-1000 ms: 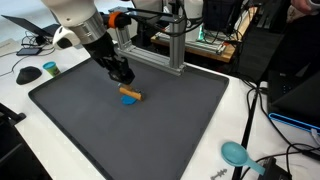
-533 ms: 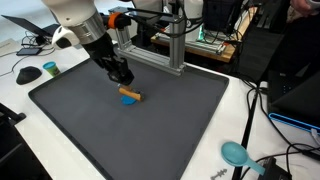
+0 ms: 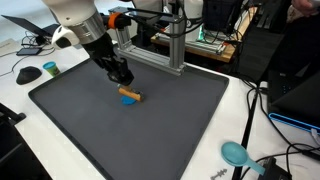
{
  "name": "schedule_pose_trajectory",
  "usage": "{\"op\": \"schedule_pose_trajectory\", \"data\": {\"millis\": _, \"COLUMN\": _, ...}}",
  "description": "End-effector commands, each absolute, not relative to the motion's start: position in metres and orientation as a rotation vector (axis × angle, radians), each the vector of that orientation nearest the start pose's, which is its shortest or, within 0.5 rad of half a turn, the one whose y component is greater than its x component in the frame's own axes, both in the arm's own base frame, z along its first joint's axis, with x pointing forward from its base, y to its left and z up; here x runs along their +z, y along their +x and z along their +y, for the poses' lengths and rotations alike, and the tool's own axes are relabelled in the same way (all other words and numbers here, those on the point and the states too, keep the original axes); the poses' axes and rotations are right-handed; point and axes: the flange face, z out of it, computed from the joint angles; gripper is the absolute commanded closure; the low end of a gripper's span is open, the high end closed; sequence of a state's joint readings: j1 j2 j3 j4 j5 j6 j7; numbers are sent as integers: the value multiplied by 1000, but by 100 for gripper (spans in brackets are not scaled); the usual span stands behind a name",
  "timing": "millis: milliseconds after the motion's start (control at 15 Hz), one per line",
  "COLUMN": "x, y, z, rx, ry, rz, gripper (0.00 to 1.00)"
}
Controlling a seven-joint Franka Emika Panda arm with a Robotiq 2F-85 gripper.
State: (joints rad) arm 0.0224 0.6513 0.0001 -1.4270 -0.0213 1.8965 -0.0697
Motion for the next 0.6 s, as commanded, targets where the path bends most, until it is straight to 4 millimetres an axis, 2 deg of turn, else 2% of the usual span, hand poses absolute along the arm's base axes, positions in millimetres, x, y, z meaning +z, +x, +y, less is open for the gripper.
{"op": "schedule_pose_trajectory", "data": {"millis": 0, "x": 265, "y": 703, "z": 13, "rx": 204, "ry": -3103, "rz": -138, "gripper": 78}}
{"op": "schedule_pose_trajectory", "data": {"millis": 533, "x": 269, "y": 704, "z": 11, "rx": 145, "ry": -3099, "rz": -111, "gripper": 78}}
